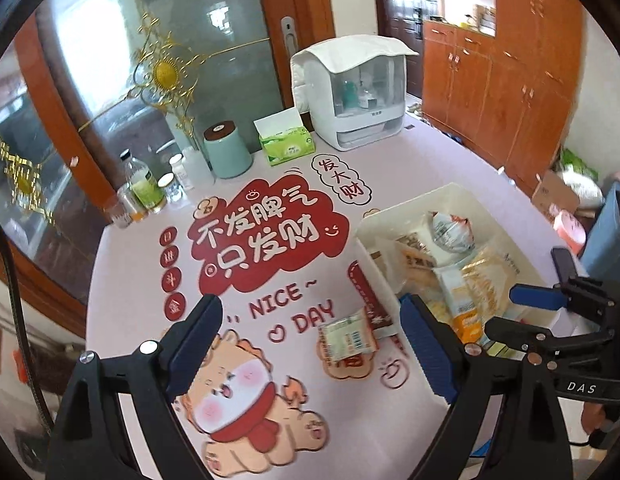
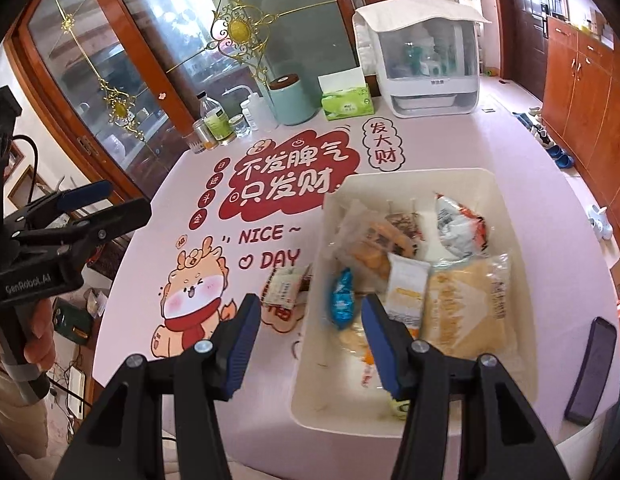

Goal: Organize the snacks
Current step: 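Grasp the white red-edged packet with the left gripper while the right grasps the brown chocolate wrapper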

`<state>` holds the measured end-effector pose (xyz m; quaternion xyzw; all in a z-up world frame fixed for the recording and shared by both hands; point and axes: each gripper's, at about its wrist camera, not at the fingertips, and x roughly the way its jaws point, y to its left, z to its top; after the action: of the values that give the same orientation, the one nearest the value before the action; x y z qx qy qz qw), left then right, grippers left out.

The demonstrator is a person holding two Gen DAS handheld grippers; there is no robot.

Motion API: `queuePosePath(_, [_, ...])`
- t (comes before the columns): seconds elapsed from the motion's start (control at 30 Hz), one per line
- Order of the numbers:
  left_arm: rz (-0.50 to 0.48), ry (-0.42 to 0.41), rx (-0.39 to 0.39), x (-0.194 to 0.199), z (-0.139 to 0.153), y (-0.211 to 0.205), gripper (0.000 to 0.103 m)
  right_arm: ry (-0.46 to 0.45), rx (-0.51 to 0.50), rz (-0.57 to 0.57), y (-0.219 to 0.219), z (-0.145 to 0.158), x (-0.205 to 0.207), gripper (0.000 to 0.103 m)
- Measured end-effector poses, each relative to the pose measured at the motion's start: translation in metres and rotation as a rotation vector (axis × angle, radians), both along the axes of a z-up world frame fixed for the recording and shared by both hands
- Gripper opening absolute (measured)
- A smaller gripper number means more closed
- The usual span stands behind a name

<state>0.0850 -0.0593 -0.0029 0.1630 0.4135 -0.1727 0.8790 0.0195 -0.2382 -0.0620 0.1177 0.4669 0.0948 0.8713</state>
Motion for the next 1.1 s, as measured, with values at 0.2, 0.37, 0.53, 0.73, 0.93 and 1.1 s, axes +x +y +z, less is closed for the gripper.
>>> queuePosePath(0.2, [-0.158, -0.005, 0.102, 0.011, -0.008, 0.014, 0.090, 0.031, -0.009, -0.035, 0.036, -0.010, -0.002, 0.053])
queuePosePath(0.37, [-0.335, -0.015, 0.209, 0.024, -0.031, 0.012, 0.090, 0.073, -0.013, -0.100, 0.059, -0.027, -0.005, 0.053])
queuePosePath(0.53, [-0.521, 0.128, 0.219, 0.049, -0.094, 0.001, 0.090, 0.121, -0.011, -0.208, 0.074, -0.049, -0.011, 0.053])
queuePosePath(0.73, [-0.690, 0.243, 0.243, 0.059, -0.174, -0.019, 0.090, 0.179, -0.006, -0.250, 0.088, -0.071, -0.022, 0.053])
queuePosePath(0.93, [-0.747, 0.337, 0.237, 0.069, -0.229, -0.037, 0.090, 0.221, -0.034, -0.297, 0.093, -0.085, -0.024, 0.053])
queuePosePath(1.1, [-0.736, 0.399, 0.213, 0.083, -0.256, -0.044, 0.085, 0.244, -0.049, -0.323, 0.096, -0.095, -0.020, 0.053])
